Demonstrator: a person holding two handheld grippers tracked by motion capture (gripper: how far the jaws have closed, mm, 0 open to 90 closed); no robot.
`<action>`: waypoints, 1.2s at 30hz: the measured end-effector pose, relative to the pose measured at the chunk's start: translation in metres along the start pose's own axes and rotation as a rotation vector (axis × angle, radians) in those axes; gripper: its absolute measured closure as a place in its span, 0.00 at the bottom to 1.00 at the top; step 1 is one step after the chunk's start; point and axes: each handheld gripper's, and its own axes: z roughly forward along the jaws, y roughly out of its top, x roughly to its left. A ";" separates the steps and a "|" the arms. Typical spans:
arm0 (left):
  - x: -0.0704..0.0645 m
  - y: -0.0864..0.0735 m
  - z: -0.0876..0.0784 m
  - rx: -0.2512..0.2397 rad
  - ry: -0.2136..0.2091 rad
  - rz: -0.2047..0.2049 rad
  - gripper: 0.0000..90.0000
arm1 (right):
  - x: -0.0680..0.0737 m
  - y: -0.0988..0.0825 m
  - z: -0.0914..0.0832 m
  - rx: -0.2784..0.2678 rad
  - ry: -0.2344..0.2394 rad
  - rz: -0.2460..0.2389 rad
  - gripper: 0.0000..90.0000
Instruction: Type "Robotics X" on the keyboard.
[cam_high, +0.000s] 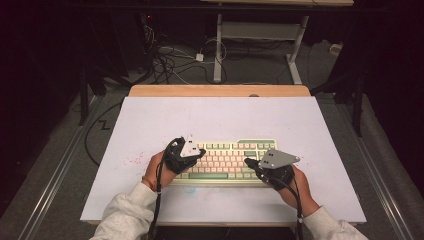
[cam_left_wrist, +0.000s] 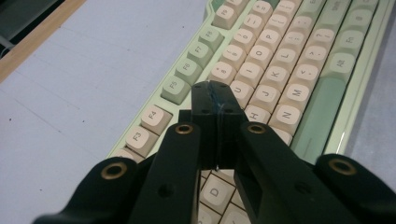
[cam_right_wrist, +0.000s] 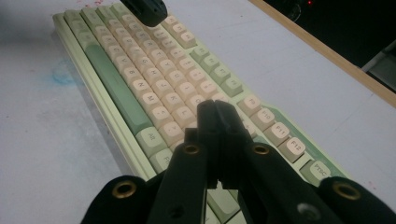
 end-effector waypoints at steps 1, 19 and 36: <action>0.000 0.000 -0.001 -0.003 0.001 0.000 0.97 | 0.000 0.000 0.000 -0.001 0.000 0.000 1.00; -0.005 -0.018 -0.021 -0.012 0.027 0.017 0.97 | -0.002 0.003 0.005 -0.002 0.010 0.009 1.00; -0.005 -0.055 -0.048 -0.047 0.073 -0.049 0.97 | 0.001 0.011 0.032 0.037 0.046 -0.004 1.00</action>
